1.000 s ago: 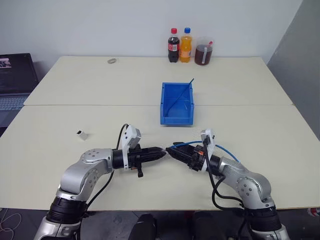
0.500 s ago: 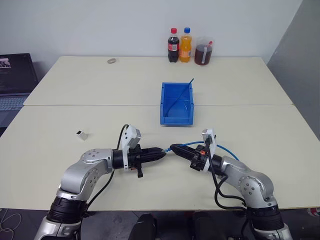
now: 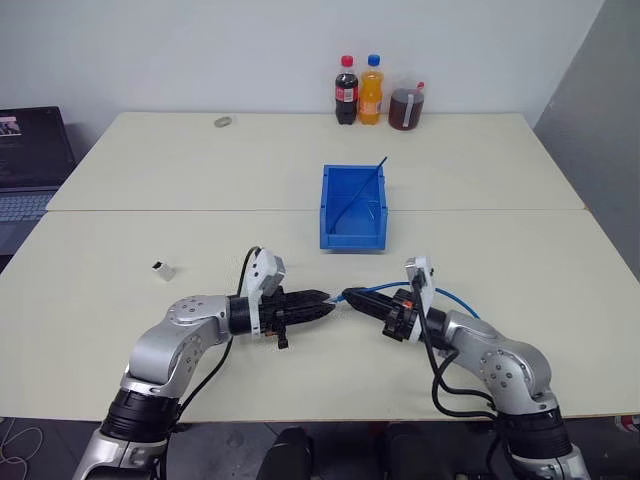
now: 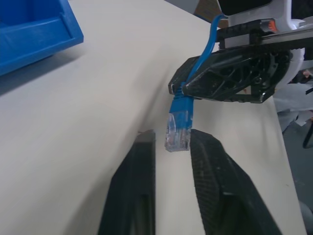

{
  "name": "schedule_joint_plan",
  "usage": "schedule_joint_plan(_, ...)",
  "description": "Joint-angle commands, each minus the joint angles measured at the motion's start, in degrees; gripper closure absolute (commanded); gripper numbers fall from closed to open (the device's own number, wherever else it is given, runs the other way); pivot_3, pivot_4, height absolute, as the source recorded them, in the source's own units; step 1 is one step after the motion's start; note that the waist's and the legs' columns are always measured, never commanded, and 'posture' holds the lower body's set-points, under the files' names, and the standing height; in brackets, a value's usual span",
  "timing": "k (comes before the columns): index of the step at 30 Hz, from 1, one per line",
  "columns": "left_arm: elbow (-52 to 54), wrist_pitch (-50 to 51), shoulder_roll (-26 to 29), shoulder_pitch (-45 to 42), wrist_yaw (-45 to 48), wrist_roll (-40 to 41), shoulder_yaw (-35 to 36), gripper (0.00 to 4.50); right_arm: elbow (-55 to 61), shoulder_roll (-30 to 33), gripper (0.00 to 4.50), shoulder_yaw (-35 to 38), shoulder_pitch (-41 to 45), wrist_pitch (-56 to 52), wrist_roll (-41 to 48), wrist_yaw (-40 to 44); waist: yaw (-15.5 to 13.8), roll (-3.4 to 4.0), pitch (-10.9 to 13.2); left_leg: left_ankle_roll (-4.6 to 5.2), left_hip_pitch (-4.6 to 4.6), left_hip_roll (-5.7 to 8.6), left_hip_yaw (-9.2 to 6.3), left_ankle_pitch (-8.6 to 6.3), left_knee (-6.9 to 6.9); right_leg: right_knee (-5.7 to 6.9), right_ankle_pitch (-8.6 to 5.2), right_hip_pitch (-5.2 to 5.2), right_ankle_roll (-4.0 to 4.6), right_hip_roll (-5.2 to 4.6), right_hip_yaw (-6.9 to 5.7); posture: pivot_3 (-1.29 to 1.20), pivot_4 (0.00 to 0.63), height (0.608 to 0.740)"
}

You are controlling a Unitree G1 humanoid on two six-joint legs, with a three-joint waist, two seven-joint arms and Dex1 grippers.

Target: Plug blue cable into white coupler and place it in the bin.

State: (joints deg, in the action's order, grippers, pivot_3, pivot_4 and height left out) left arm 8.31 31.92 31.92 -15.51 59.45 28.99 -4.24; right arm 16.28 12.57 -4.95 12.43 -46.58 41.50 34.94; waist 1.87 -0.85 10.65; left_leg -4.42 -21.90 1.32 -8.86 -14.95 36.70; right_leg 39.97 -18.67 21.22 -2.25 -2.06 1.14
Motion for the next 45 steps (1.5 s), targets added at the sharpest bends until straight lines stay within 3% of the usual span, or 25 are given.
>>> schedule_joint_plan(1, 0.3, -3.4, 0.5, -0.5, -0.1, -1.3, 0.7, 2.33, 0.9, 0.1, 4.50, -0.2, 1.1, 1.5, 0.1, 1.0, 0.0, 0.00, 0.0, 0.00, 0.00, 0.00, -0.01, 0.00, 0.00, 0.00, 0.00, 0.00, 0.00, 0.00, 0.00, 0.00, 0.150, 0.740)
schedule_joint_plan(10, 1.9, -8.5, 1.4, 3.5, -4.8, -4.9, 3.7, 0.28, -0.2, 2.7, 4.50, 1.7, 1.9, 3.7, -0.5, 1.4, 0.0, 0.00, 0.0, 0.00, -0.01, -0.01, 0.02, 0.00, -0.02, -0.01, 0.00, 0.02, 0.00, -0.01, 0.03, 0.00, 0.150, 0.740)
schedule_joint_plan(12, 3.1, -10.6, 1.2, 5.7, -7.8, -7.0, 4.7, 0.01, -0.2, 4.0, 4.50, 2.6, 1.8, 4.2, -0.5, 1.6, 0.0, 0.00, 0.0, 0.00, -0.02, -0.02, 0.01, 0.00, -0.02, -0.02, 0.00, 0.04, 0.00, -0.02, 0.04, 0.00, 0.150, 0.740)
schedule_joint_plan(20, 10.2, -16.1, -3.2, 17.0, -23.4, -13.1, 11.6, 0.01, 0.1, 7.7, 4.50, 3.7, 0.6, 5.8, -1.9, 3.3, -0.1, 0.00, 0.0, 0.00, -0.03, -0.08, 0.04, 0.00, -0.05, -0.04, 0.00, 0.04, 0.00, -0.14, 0.10, 0.00, 0.150, 0.740)
schedule_joint_plan(29, 18.4, -10.7, -18.3, 28.5, -48.9, -19.8, 17.5, 0.01, -1.4, 8.9, 4.50, 3.6, 1.2, 6.6, -2.7, 4.5, -0.3, -0.02, 0.0, 0.01, -0.03, -0.01, 0.16, -0.01, -0.04, -0.08, 0.02, 0.01, -0.05, -0.19, 0.15, 0.00, 0.150, 0.740)
schedule_joint_plan(35, 15.5, -4.6, -25.1, 22.0, -61.3, -21.4, 21.1, 0.01, -2.5, 9.1, 4.50, 3.0, 2.5, 6.8, -3.1, 5.4, -0.4, -0.03, 0.0, 0.00, -0.03, 0.08, 0.10, 0.00, 0.01, -0.08, 0.03, -0.04, -0.08, -0.08, 0.03, 0.00, 0.150, 0.740)
schedule_joint_plan(45, 7.3, 0.7, -28.6, 7.9, -75.7, -24.3, 25.8, 0.01, -2.7, 9.8, 4.50, 3.1, 3.1, 6.4, -3.5, 6.3, -0.3, -0.09, 0.0, -0.01, -0.07, 0.09, 0.13, 0.00, 0.03, -0.08, 0.05, -0.03, -0.09, -0.07, 0.02, 0.00, 0.150, 0.740)
